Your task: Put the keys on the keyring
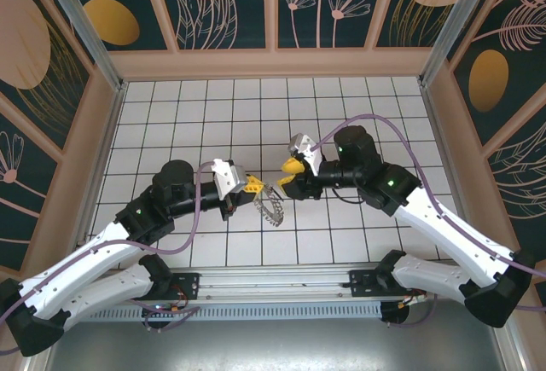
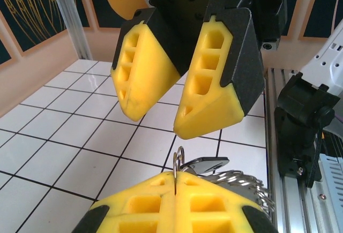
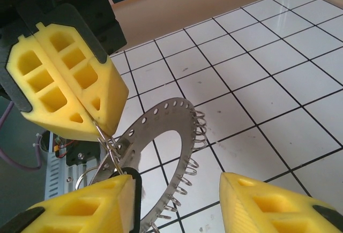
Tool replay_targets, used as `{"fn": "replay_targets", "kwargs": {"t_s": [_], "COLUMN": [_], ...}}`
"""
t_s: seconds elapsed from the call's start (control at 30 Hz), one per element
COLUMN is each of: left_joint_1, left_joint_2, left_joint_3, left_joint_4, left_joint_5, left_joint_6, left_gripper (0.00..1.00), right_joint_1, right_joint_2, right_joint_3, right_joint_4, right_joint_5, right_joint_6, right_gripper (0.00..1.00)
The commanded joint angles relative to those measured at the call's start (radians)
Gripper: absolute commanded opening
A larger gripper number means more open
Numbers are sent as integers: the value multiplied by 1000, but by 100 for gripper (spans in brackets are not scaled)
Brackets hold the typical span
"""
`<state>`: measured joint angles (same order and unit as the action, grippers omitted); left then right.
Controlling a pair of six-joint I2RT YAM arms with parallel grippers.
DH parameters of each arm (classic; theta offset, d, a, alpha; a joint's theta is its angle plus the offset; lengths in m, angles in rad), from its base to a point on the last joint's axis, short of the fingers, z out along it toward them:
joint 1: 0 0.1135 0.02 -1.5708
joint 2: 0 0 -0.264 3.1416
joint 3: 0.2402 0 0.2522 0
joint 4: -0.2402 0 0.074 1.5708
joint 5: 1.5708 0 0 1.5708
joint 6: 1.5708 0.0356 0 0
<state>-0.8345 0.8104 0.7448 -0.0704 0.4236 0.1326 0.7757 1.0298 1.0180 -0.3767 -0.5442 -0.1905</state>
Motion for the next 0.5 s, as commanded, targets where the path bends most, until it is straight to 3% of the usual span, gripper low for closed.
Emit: {"fn": "replay_targets", "kwargs": {"t_s": [0.0, 0.47], "left_joint_1": [-7, -6], "left_joint_2": [-10, 10], "left_joint_3": [24, 35], "left_joint_4": [52, 47], "left_joint_5": [30, 44], "left_joint_6": [-13, -12], "left_gripper": [0, 0], "right_joint_1": [-1, 46], "right_joint_2": [-9, 9], "right_joint_3": [8, -3], "right_joint_4": [17, 39], "right_joint_5": [-35, -115], "right_joint_6": [-40, -72], "right_gripper": [46, 37]}}
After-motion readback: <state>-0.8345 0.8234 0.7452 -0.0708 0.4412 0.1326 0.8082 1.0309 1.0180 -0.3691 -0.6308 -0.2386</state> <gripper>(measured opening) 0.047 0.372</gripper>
